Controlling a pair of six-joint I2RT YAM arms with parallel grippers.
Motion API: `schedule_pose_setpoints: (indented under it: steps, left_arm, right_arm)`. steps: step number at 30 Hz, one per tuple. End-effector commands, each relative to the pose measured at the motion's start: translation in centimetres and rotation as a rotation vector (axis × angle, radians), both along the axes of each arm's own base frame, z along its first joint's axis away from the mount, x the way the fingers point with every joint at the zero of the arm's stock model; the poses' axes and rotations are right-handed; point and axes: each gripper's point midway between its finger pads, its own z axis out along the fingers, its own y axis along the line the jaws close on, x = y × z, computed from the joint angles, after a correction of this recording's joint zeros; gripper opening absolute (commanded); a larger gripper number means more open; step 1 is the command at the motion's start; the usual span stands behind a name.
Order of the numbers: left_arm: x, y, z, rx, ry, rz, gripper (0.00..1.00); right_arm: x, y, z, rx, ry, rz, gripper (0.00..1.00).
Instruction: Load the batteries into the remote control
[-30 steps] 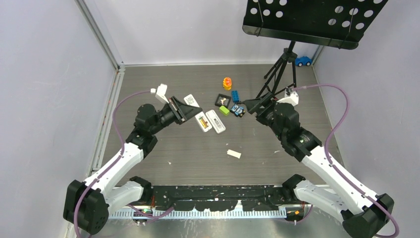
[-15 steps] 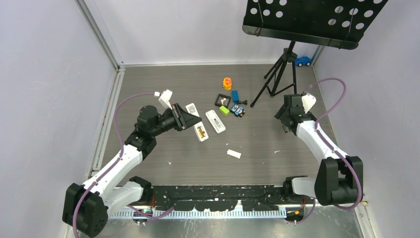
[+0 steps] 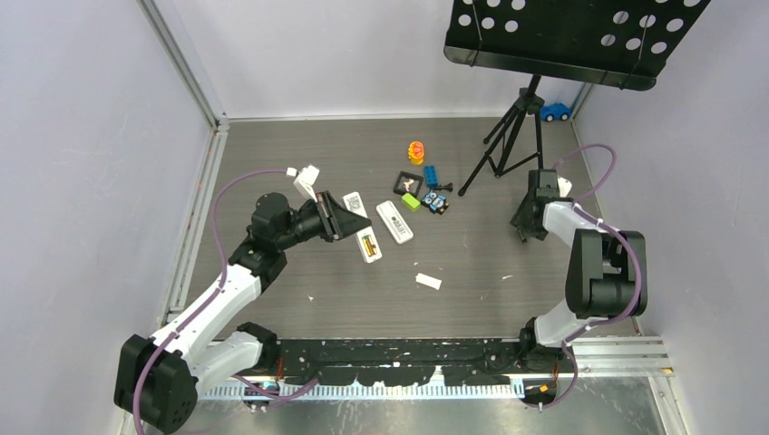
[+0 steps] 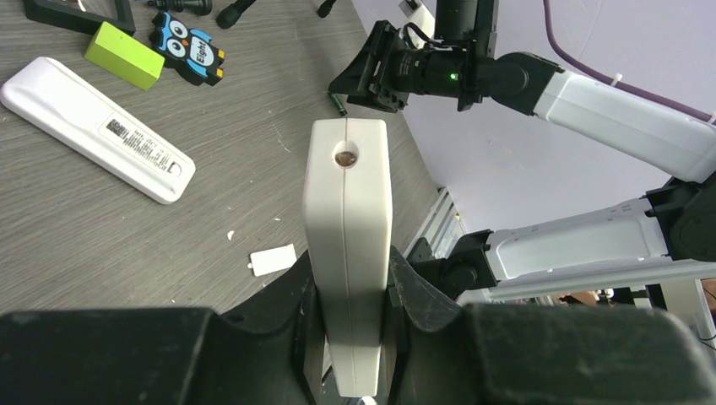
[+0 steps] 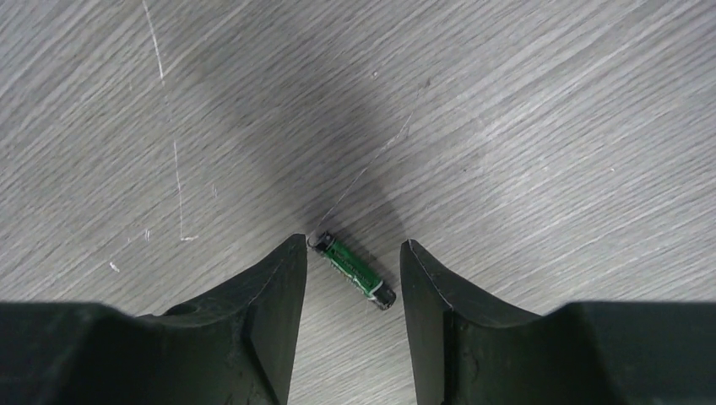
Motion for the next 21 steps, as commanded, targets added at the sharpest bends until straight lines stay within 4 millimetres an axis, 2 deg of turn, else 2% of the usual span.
schedule_pose_setpoints:
  steps: [1, 4, 7, 14, 21]
  left_arm:
    - [-0.1, -0.1, 1.1, -0.011, -0.053, -0.022, 0.00]
    - [-0.1, -0.1, 1.1, -0.010, -0.052, -0.022, 0.00]
    - [-0.2, -0.1, 1.1, -0.010, -0.049, -0.022, 0.00]
    - [-0.2, -0.1, 1.1, -0.009, -0.046, -0.020, 0.00]
    - [-0.1, -0.1, 1.0, -0.009, -0.039, -0.022, 0.00]
  right_arm:
    - [1.3, -0.1, 0.6, 0.029, -0.003, 0.020, 0.48]
    - [1.1, 0.3, 0.0, 0.052, 0.031, 0.024, 0.39]
    - [0.8, 0.4, -0.3, 0.062, 0.055, 0.022, 0.38]
    - [-0.1, 0.7, -0.5, 0.077, 0.086, 0.021, 0.47]
    - [-2.1, 1.3, -0.7, 0.101, 0.146, 0.006, 0.48]
